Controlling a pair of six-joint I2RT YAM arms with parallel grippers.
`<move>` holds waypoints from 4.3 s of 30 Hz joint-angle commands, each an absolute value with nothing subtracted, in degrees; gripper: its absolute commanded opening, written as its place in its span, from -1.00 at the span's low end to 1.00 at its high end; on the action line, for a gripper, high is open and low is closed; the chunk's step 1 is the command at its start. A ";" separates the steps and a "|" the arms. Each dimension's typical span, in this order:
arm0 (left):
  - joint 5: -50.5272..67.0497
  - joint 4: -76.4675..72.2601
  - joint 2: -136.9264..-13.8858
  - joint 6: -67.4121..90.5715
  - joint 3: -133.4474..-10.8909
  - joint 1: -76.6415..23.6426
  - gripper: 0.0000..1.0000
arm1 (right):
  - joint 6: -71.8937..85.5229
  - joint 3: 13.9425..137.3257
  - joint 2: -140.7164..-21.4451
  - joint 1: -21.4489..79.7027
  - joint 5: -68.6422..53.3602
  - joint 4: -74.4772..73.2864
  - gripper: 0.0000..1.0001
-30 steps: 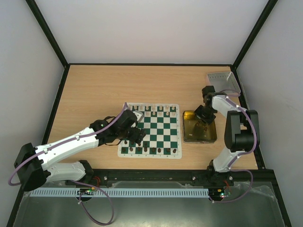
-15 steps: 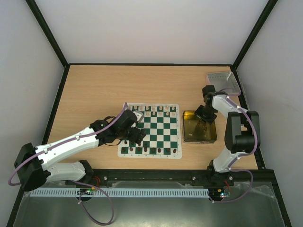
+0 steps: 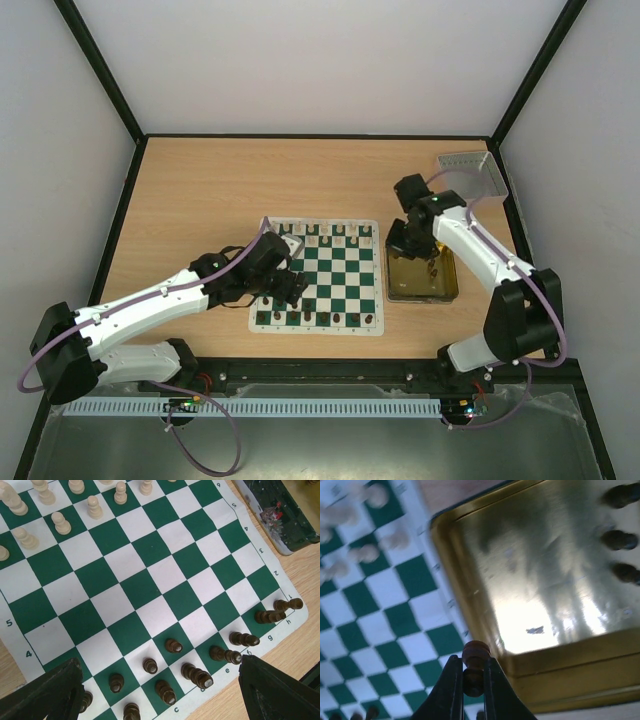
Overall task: Set up the chess pieces on the board
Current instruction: Pick up the chess piece from the storage box, then place the chess piece on the chessboard.
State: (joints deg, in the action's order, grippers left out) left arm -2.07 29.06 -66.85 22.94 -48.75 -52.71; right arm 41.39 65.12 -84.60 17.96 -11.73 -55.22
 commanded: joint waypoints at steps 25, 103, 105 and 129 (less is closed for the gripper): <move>-17.82 32.56 -57.96 27.13 -49.51 -46.68 0.87 | 40.87 73.34 -101.43 52.83 -13.67 -56.77 -0.91; -19.29 32.27 -56.91 27.51 -49.13 -46.32 0.98 | 40.77 74.95 -107.29 53.87 -16.08 -54.05 -0.91; -19.25 32.30 -57.00 27.51 -49.17 -46.31 0.98 | 40.85 74.76 -106.92 53.86 -16.24 -54.05 -0.91; -18.90 32.13 -56.91 27.32 -49.05 -46.76 0.99 | 41.23 75.50 -108.75 54.07 -16.52 -52.87 -0.90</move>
State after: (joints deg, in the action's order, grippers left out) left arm -18.92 32.29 -57.01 27.55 -48.77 -46.59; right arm 40.99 74.52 -108.38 53.71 -17.02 -52.38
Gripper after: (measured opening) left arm 0.993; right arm 0.049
